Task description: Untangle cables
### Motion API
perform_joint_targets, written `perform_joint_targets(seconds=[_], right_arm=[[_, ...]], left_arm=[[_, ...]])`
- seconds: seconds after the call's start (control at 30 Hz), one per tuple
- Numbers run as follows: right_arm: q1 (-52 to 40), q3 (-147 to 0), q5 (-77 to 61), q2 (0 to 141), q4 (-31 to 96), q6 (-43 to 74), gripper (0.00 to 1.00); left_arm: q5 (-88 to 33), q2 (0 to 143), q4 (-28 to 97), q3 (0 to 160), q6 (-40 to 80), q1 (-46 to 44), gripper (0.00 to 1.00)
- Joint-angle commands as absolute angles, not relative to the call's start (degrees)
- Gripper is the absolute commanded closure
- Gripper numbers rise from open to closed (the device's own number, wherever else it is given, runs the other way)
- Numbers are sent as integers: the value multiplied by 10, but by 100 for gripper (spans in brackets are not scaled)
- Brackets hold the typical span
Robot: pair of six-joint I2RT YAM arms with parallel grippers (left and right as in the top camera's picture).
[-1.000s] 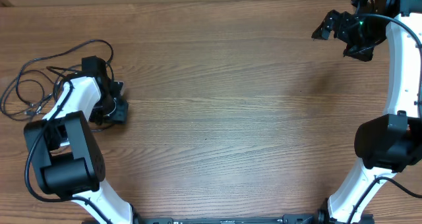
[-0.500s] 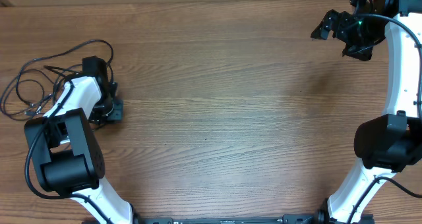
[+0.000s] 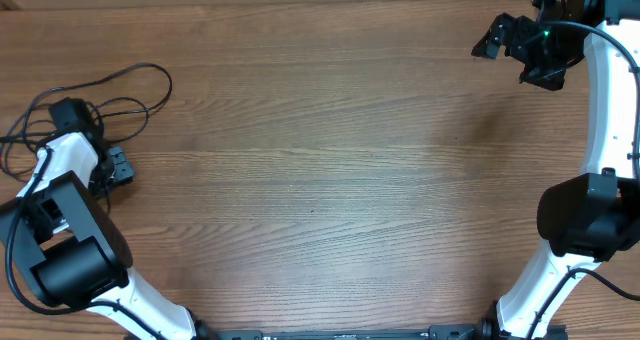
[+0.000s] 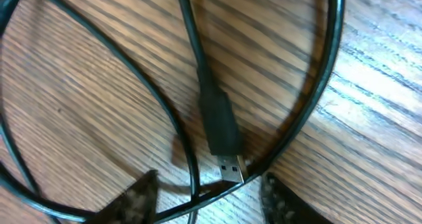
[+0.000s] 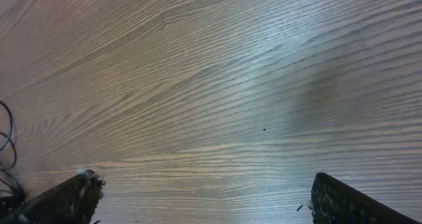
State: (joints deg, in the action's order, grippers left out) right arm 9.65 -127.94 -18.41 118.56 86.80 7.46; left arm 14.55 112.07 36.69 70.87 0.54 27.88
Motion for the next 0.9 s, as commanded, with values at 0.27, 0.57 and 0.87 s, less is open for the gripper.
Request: perform_joint_targets(seconds=[0.27,0.57,0.87], right_arm=[[76,-1287,-180,1182,877,69,0],[55,-1287,-180,1100,887,61,0],[-18,-1287,-95,977,912,61,0]], left_arm=[[121,1077,547,934,49,262,22],[58,930,677,1108,73,237,0],[29,798,678,1110,73,167,1]])
